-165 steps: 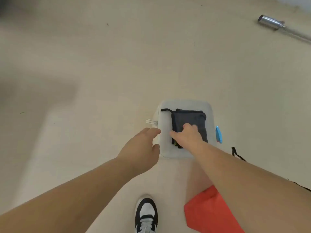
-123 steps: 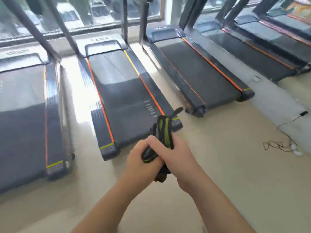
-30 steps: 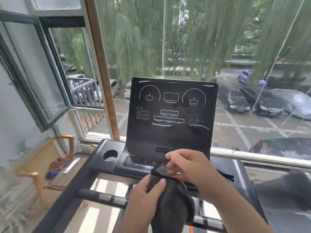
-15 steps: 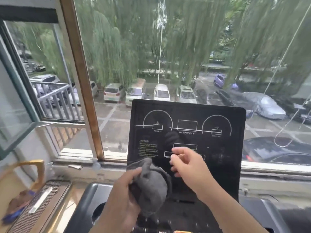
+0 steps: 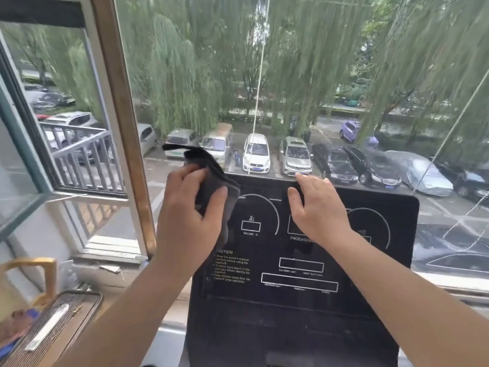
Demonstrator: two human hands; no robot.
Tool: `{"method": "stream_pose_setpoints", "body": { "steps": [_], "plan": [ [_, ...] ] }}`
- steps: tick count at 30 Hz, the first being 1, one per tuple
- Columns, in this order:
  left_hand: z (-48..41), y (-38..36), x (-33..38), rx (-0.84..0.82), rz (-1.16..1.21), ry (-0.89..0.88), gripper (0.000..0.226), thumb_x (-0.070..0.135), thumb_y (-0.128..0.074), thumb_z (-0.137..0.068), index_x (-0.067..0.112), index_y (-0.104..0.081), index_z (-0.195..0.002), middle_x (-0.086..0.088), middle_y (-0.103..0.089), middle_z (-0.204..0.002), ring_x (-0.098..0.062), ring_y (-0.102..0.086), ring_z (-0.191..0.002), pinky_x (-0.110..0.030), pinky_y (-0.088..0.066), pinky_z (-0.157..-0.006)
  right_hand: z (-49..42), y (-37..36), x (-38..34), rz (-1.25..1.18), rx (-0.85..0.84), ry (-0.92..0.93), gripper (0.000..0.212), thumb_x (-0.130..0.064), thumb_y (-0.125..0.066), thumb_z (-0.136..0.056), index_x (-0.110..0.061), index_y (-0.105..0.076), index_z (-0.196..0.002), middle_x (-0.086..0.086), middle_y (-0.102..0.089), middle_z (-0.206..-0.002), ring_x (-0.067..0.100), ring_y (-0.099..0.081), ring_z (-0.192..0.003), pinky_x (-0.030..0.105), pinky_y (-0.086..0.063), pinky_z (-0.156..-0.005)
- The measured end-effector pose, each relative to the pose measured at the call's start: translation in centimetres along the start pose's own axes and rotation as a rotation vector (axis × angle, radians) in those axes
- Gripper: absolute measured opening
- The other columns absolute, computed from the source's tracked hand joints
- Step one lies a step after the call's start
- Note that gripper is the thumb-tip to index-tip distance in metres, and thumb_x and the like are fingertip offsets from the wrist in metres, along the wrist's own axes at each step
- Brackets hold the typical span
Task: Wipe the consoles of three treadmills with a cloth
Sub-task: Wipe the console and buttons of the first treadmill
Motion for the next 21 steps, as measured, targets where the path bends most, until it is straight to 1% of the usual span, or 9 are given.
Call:
{"method": "stream_pose_setpoints", "body": {
  "steps": [1,3,4,6,9,12,16,19,21],
  "plan": [
    [-0.6,-1.7,-0.9,-0.012,-0.076,-0.070,0.026,0.027,-0.071,-0.095,0.015,-0.069,-0.118,0.000,-0.055,-0.129,-0.010,-0.057,-0.113,-0.009,-0.043,-0.092,0.1,-0.5,0.4,-0.010,0.012,-0.016,0.047,-0.032,-0.045,-0.106,-0.007,-0.056,-0.144,0.008,-0.063,-0.141,0.029,-0.051,-0.137,0.043,-0.024,-0.125],
    [-1.0,-5.1,-3.3,-0.077,-0.209,-0.127,0.032,0.034,-0.071,-0.095,0.017,-0.070,-0.122,-0.003,-0.050,-0.135,-0.024,-0.053,-0.121,-0.030,-0.055,-0.089,0.4,-1.5,0.9,-0.016,0.070,-0.013,0.052,-0.037,-0.038,-0.104,-0.009,-0.058,-0.143,0.003,-0.063,-0.139,0.025,-0.050,-0.137,0.042,-0.023,-0.127],
    [-0.8,-6.8,-4.5,-0.110,-0.276,-0.142,0.035,0.037,-0.070,-0.095,0.020,-0.070,-0.125,-0.004,-0.049,-0.136,-0.031,-0.050,-0.118,-0.042,-0.059,-0.083,0.6,-1.8,1.0,-0.031,0.088,-0.017,0.054,-0.038,-0.036,-0.103,-0.010,-0.058,-0.143,0.002,-0.062,-0.140,0.024,-0.049,-0.138,0.042,-0.021,-0.128],
    [-0.2,-9.2,-6.1,-0.124,-0.400,-0.200,0.041,0.042,-0.067,-0.096,0.024,-0.067,-0.133,-0.007,-0.050,-0.134,-0.036,-0.047,-0.108,-0.051,-0.056,-0.075,0.5,-2.2,1.1,-0.060,0.111,-0.038,0.053,-0.038,-0.037,-0.102,-0.012,-0.059,-0.143,0.000,-0.062,-0.141,0.022,-0.049,-0.139,0.040,-0.017,-0.129],
    [0.8,-10.6,-7.0,-0.076,-0.500,-0.248,0.044,0.044,-0.064,-0.099,0.026,-0.064,-0.139,-0.010,-0.055,-0.131,-0.037,-0.047,-0.099,-0.050,-0.053,-0.072,0.4,-2.6,1.2,-0.059,0.141,-0.023,0.049,-0.034,-0.042,-0.102,-0.012,-0.059,-0.142,0.000,-0.063,-0.140,0.022,-0.050,-0.138,0.039,-0.016,-0.130],
    [2.2,-10.8,-7.3,-0.055,-0.499,-0.273,0.044,0.041,-0.067,-0.097,0.026,-0.065,-0.139,-0.011,-0.059,-0.127,-0.035,-0.047,-0.095,-0.047,-0.052,-0.069,0.7,-3.0,1.2,-0.058,0.168,-0.014,0.049,-0.034,-0.045,-0.102,-0.011,-0.059,-0.142,0.002,-0.063,-0.139,0.022,-0.051,-0.138,0.041,-0.016,-0.130],
    [8.2,-10.7,-8.6,-0.125,-0.440,-0.306,0.048,0.035,-0.067,-0.094,0.021,-0.065,-0.139,-0.013,-0.059,-0.126,-0.036,-0.052,-0.092,-0.046,-0.052,-0.072,0.7,-3.5,1.1,-0.086,0.188,-0.061,0.048,-0.035,-0.047,-0.102,-0.012,-0.059,-0.143,0.003,-0.062,-0.141,0.022,-0.050,-0.139,0.043,-0.016,-0.130],
    [11.4,-9.8,-10.0,-0.329,-0.489,-0.544,0.052,0.037,-0.063,-0.091,0.023,-0.062,-0.141,-0.007,-0.054,-0.127,-0.032,-0.056,-0.087,-0.045,-0.055,-0.061,0.8,-3.4,1.1,-0.078,0.172,-0.058,0.051,-0.037,-0.048,-0.101,-0.013,-0.057,-0.145,0.002,-0.060,-0.144,0.021,-0.047,-0.142,0.043,-0.016,-0.130],
    [9.0,-8.5,-10.5,-0.400,-0.533,-0.741,0.046,0.035,-0.057,-0.093,0.025,-0.064,-0.138,-0.005,-0.058,-0.123,-0.029,-0.057,-0.082,-0.043,-0.054,-0.060,0.8,-3.2,1.0,-0.067,0.157,-0.048,0.053,-0.038,-0.048,-0.101,-0.013,-0.055,-0.147,0.002,-0.058,-0.147,0.021,-0.045,-0.144,0.043,-0.015,-0.130]
  ]
}}
Point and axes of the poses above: each hand's wrist, its own z-axis away from the middle knuckle, its own y-axis out of the back of the hand, x = y × z, the point moved 2 cm from there along -z, towards the middle knuckle
